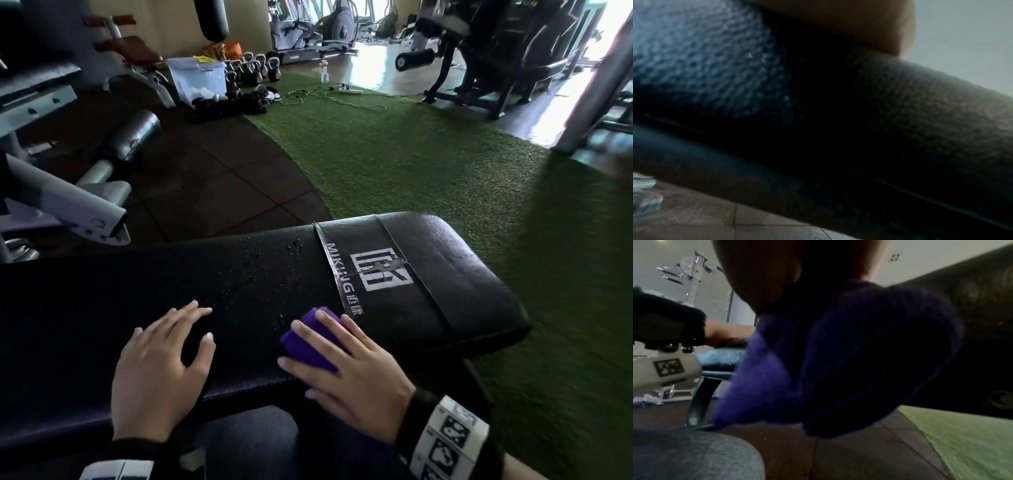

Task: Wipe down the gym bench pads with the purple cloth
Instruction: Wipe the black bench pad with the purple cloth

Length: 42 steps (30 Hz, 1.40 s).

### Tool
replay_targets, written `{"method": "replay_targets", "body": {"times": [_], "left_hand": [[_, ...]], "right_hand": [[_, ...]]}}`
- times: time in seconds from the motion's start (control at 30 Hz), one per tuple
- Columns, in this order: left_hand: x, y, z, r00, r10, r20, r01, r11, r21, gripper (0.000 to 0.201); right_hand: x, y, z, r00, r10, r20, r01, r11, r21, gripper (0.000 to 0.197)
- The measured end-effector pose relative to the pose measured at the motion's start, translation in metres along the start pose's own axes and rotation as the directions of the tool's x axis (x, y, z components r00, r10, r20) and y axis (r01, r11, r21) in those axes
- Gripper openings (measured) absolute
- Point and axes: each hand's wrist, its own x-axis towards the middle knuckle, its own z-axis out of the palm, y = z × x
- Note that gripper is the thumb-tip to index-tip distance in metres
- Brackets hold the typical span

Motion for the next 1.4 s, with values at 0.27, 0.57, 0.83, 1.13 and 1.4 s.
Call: {"method": "replay_targets", "body": {"times": [0.27, 0.57, 0.83, 1.13, 1.4], "left_hand": [[-0.001, 0.0, 0.001, 1.0, 0.005, 0.009, -0.005, 1.0, 0.004, 0.053], [-0.002, 0.001, -0.001, 1.0, 0.001, 0.013, -0.001, 1.0, -0.001, 0.055], [-0.001, 0.0, 0.0, 1.0, -0.005, 0.024, 0.005, 1.0, -0.021, 0.057], [0.001, -0.003, 0.002, 0.999, -0.001, 0.034, 0.002, 1.0, -0.026, 0.058], [0.002, -0.004, 0.004, 1.0, -0.003, 0.02, 0.004, 0.999, -0.05, 0.059]], "right_hand": [[-0.079, 0.075, -0.004, 0.982, 0.176, -0.071, -0.184, 0.975, -0.126, 0.048], [-0.036, 0.037, 0.004, 0.986, 0.127, -0.11, -0.135, 0.989, -0.068, 0.051], [-0.093, 0.083, -0.008, 0.758, 0.593, -0.273, -0.589, 0.801, 0.104, 0.044], [-0.098, 0.09, -0.006, 0.539, 0.769, -0.345, -0.682, 0.638, 0.358, 0.056], [-0.117, 0.096, 0.004, 0.576, 0.778, -0.252, -0.713, 0.629, 0.309, 0.062]]}}
